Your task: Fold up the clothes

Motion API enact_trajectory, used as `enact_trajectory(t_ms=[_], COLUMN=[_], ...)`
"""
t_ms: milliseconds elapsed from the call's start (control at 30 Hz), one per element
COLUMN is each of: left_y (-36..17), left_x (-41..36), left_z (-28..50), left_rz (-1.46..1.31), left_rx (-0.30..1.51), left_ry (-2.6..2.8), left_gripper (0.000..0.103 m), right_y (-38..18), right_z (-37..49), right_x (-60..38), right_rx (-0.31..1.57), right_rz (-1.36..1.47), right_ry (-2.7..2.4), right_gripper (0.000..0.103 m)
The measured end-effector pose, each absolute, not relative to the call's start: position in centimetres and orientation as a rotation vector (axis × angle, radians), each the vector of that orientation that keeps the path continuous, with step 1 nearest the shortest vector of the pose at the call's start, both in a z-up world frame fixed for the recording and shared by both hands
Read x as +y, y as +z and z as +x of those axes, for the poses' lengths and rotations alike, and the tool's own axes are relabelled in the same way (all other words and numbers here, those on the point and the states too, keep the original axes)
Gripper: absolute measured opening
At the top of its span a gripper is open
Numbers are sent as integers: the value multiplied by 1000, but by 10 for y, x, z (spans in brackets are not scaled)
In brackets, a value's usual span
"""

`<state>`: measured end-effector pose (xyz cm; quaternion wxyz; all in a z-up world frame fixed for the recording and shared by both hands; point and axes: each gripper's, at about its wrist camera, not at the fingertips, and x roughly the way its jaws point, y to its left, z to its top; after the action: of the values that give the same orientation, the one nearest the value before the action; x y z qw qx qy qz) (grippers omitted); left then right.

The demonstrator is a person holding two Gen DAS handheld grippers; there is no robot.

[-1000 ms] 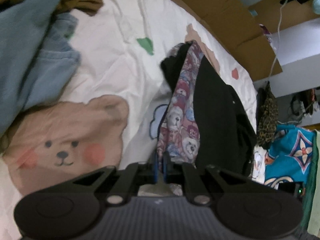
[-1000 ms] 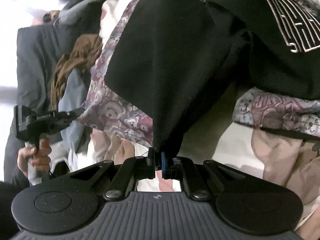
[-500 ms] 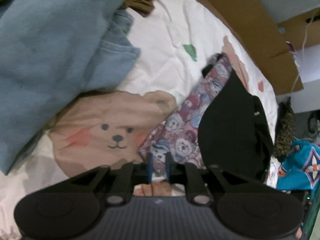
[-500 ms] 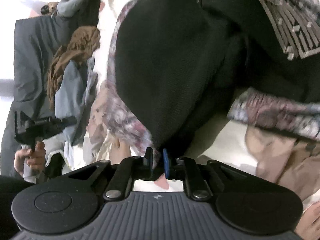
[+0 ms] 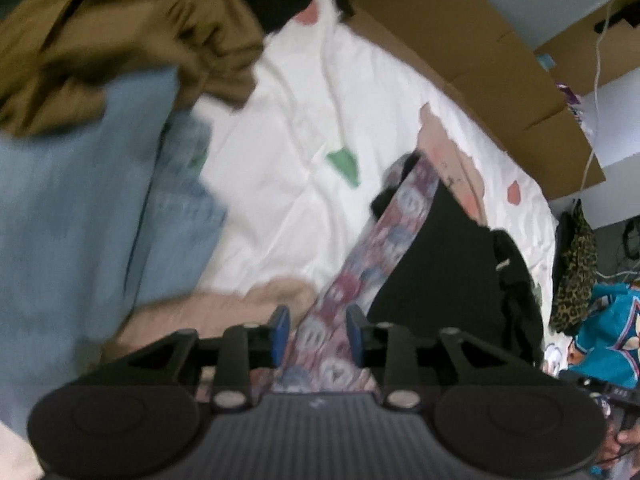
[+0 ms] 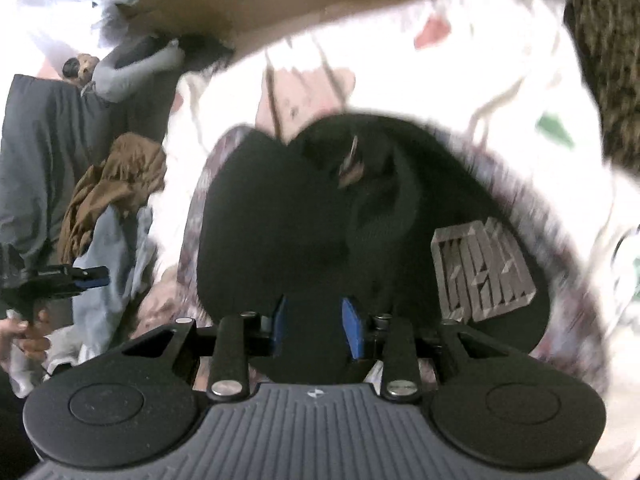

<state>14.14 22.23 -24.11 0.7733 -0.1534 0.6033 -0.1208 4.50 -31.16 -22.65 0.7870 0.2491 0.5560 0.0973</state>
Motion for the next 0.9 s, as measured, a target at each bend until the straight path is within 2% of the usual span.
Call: enact_trajectory(t_ms=[67,200,267,333,400,467,633,733,900], left_y=[-230,-201,-186,-178,-181,-188,-211,-224,-246], left_x=[212,180,159,137,116,95,44,14,-14], left_z=[156,187,203,217,230,242,258,264,279], left_rz=[-323,-237,-167,-115,-113,-122,-93,16,81], left_rx=[1280,1244,1230,1215,1223,1241,1283,1279,1299], left_ry=[-258,-267,-285,-297,-321,-340,-351,-357,-328], left_gripper=[50,54,65,71,71,72,72,78,78], right_y=[-216,-199,-188,-178,-169,-161,-162,-167,-187], right_z=[56,72,78,84,90,96,108,113,126], right_x=[-320,-333,-336,-338,-339,-340,-351,-354,-362], right_rx=[1181,1159,1136,1105,1058,998,944,936,900], right_rz=[525,468,410,316,234,164,209,204,205], right_ry=[184,146,124,107,99,99,98,108,125], right_gripper=[33,33,33,33,34,43,43,43,48])
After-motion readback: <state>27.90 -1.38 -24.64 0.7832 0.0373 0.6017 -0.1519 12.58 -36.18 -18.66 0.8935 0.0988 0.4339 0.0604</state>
